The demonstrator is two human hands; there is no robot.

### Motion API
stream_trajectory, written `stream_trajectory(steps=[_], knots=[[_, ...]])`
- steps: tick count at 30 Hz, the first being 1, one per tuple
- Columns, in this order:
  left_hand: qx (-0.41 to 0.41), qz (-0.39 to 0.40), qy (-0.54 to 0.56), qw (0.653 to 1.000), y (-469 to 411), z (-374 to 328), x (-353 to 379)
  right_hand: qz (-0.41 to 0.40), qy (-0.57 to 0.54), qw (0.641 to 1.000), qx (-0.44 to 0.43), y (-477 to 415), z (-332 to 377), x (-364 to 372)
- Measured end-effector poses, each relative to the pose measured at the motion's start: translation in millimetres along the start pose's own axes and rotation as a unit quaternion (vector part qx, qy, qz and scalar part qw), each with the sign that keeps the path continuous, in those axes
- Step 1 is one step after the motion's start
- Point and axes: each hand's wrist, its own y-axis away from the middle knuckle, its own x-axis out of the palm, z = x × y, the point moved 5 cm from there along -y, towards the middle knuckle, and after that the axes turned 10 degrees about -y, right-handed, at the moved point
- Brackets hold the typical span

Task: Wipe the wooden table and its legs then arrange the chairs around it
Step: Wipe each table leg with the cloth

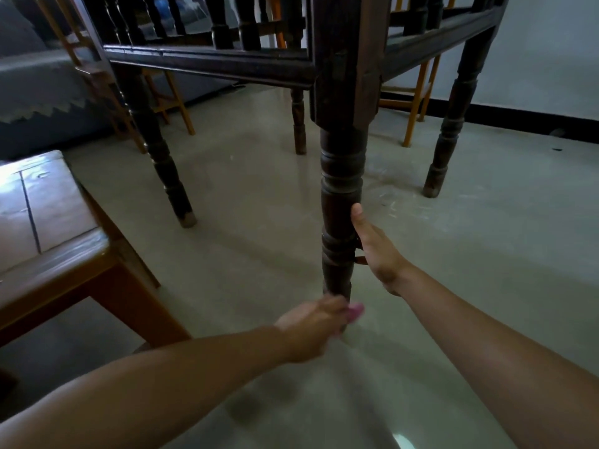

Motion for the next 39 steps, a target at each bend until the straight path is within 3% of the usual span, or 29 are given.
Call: stream_trajectory(steps=[2, 6, 8, 10, 11, 13, 14, 15, 18, 20, 23, 27, 30, 32, 35, 36, 39], knots=[[0.000, 0.069, 0.017, 0.997, 2, 2, 7, -0.005, -0.003, 1.000, 0.000, -1, -1, 0], [-0.177, 0.036, -0.019, 0.983, 2, 68, -12, 0.002, 0.017, 1.000, 0.000, 1, -3, 1], [-0.198, 0.021, -0.075, 0.977, 8, 75, -5, -0.005, 0.020, 1.000, -0.008, 1, -4, 0], [-0.145, 0.047, -0.038, 0.988, 11, 54, 20, -0.015, 0.017, 0.999, -0.024, 0, -5, 0], [-0.078, 0.067, -0.008, 0.995, 9, 31, 33, -0.017, 0.017, 0.999, -0.032, 0, -5, 2], [0.018, 0.154, 0.011, 0.988, 6, -8, 42, -0.017, 0.019, 0.999, -0.042, -2, -6, 3], [0.004, 0.166, 0.011, 0.986, 4, -6, 42, -0.017, 0.016, 0.999, -0.041, -3, -8, 3], [-0.024, 0.147, 0.030, 0.988, -1, -3, 35, -0.016, 0.011, 0.999, -0.036, -4, -9, 2], [-0.240, 0.075, 0.060, 0.966, 4, 50, 4, 0.001, 0.013, 0.999, -0.031, -4, -8, -1], [-0.286, 0.062, -0.008, 0.956, 7, 82, -16, 0.004, 0.016, 0.999, -0.034, -7, -9, -1], [-0.268, 0.017, -0.024, 0.963, 4, 89, -21, -0.014, 0.007, 0.998, -0.058, -10, -13, 2], [-0.103, 0.049, 0.000, 0.994, 25, 17, 59, -0.043, 0.003, 0.993, -0.107, -13, -25, 4], [-0.105, 0.016, 0.032, 0.994, 52, -3, 90, -0.079, 0.070, 0.986, -0.128, -14, -40, 2], [-0.180, -0.024, 0.068, 0.981, 51, 12, 76, -0.096, 0.125, 0.976, -0.150, -14, -46, -2], [-0.310, -0.194, 0.090, 0.927, 44, 55, 40, -0.099, 0.194, 0.959, -0.180, -14, -49, -1], [-0.322, -0.211, 0.091, 0.919, 37, 60, 35, -0.099, 0.210, 0.955, -0.186, -14, -50, 0], [-0.305, -0.140, 0.110, 0.936, 23, 44, 65, -0.109, 0.236, 0.943, -0.206, -14, -53, 1]])
